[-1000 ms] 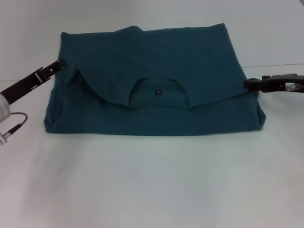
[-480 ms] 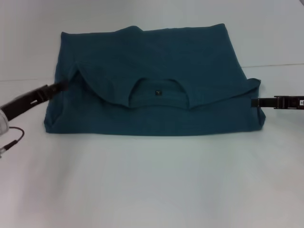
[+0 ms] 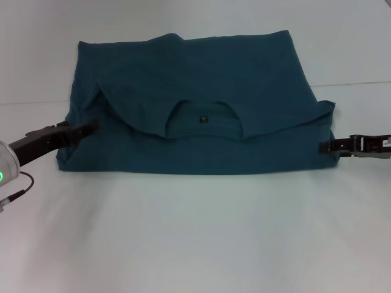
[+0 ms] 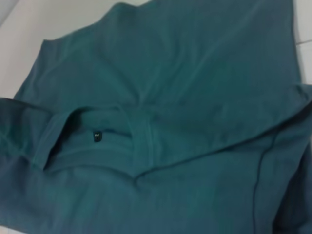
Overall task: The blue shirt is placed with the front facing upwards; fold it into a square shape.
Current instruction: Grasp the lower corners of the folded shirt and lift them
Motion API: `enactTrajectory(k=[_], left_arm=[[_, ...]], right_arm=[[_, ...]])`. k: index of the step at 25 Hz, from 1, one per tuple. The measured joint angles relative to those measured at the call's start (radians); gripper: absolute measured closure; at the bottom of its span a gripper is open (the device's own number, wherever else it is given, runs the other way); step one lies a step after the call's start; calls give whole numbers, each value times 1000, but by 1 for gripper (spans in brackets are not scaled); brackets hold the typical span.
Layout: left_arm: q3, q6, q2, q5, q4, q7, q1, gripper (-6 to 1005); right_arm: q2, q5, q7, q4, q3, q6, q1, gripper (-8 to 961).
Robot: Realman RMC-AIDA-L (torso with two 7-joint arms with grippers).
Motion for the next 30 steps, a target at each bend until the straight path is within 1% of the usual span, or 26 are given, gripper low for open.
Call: enactTrajectory(k=[6, 9, 20, 25, 30], left_arm=[[0, -33, -1, 33, -1, 13, 0, 172], [1, -38, -3, 43, -3, 14, 0, 171], [2, -45, -5, 43, -6, 8, -3, 171], [2, -46, -5, 39, -6, 7, -8, 172], [2, -46, -5, 37, -6, 7, -10, 172]], right_arm=[[28, -19, 11, 1, -10, 58, 19, 256], [32, -21, 13, 1, -24, 77, 21, 257], [31, -21, 12, 0, -35, 116, 11, 261], [43, -21, 9, 8, -39, 145, 18, 263], [56, -21, 15, 34, -81, 189, 32, 264]])
